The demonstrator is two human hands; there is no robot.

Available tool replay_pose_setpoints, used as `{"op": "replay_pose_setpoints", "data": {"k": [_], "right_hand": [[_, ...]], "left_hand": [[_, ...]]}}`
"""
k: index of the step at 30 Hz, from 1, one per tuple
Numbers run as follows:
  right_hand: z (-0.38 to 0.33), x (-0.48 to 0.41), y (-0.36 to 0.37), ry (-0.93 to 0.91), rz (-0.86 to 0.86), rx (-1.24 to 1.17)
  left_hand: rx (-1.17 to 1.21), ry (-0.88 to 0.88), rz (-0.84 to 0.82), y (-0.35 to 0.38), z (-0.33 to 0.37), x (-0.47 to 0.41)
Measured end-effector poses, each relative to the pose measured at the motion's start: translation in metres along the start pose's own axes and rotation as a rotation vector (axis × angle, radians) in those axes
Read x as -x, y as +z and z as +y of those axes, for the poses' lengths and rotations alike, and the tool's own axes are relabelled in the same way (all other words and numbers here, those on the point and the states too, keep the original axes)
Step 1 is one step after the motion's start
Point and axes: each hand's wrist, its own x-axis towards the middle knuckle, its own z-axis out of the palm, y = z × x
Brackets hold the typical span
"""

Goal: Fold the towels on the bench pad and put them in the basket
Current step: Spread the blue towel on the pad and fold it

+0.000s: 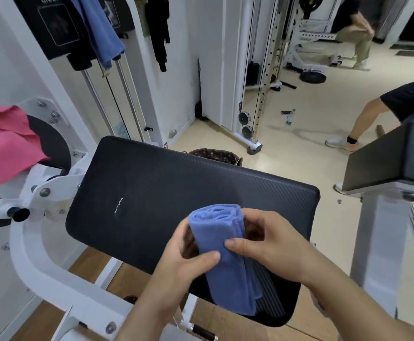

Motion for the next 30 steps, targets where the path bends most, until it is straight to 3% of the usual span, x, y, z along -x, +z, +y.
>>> {"op": "replay_pose_setpoints", "data": {"k": [4, 9, 11, 14, 16, 22, 30], "right_hand": [[-0.012, 0.028, -0.018, -0.085, -0.068, 0.268], [-0.022, 0.085, -0.056, -0.157, 0.102, 0.349], [-0.020, 0.114, -0.086, -0.013, 0.185, 0.125], [-0.007, 0.172, -0.141, 0.215, 0.018, -0.373], [0.011, 0.210, -0.171, 0.201, -0.053, -0.419], [0.074, 0.302, -0.239, 0.287, 0.268, -0.402], [0.141, 0.342, -0.289, 0.337, 0.650, -0.528]], "left_hand": [[-0.378, 0.240, -0.027, 0.025, 0.029, 0.002], [-0.686, 0.541, 0.077, 0.097, 0.041, 0.022], [-0.821, 0.783, 0.147, 0.133, 0.038, 0.032], [-0.930, 1.150, 0.131, 0.206, 0.016, 0.047], [-1.035, 1.317, 0.123, 0.259, -0.013, 0.053], [-1.179, 1.396, 0.017, 0.390, -0.099, 0.056], [-1.158, 1.404, -0.116, 0.475, -0.147, 0.033]]}}
